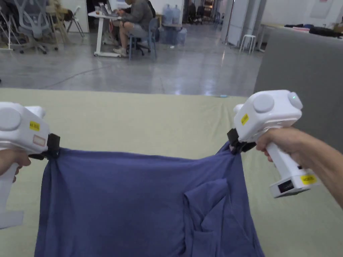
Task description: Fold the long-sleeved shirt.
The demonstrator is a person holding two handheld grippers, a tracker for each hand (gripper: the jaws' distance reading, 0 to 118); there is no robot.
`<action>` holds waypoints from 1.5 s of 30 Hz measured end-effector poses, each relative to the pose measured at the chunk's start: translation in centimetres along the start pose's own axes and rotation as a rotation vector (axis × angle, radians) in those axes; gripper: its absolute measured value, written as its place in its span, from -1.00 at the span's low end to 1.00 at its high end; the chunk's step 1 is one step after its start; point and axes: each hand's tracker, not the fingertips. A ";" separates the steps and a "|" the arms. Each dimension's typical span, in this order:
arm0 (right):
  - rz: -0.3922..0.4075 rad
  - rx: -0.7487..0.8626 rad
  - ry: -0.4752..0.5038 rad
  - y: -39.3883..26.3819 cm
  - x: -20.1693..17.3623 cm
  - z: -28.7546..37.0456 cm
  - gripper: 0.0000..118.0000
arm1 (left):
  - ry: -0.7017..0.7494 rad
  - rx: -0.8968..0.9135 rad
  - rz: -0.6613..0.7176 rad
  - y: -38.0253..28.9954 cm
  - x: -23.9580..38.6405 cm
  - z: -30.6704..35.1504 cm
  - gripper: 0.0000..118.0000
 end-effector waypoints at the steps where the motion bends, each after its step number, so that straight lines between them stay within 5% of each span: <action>1: -0.011 0.030 0.000 1.6 0.3 1.7 -1.00 | -0.004 0.034 0.000 1.7 0.1 1.3 -1.00; 9: -0.038 0.391 -0.137 17.0 1.0 16.8 -1.00 | 0.058 0.336 -0.021 18.9 3.1 11.6 -1.00; 18: -0.082 0.552 -0.171 22.3 1.0 25.6 -1.00 | 0.113 0.493 0.074 25.7 5.3 18.6 -1.00; 23: -0.061 0.547 -0.185 21.2 0.8 24.3 -1.00 | 0.134 0.486 -0.002 25.5 5.5 18.1 -1.00; 38: -0.083 0.358 -0.043 13.7 0.3 8.7 -1.00 | 0.105 0.230 0.104 15.3 1.4 5.3 -1.00; 45: -0.089 0.341 0.004 8.3 0.7 11.0 -1.00 | 0.073 0.241 0.068 10.5 0.5 7.8 -1.00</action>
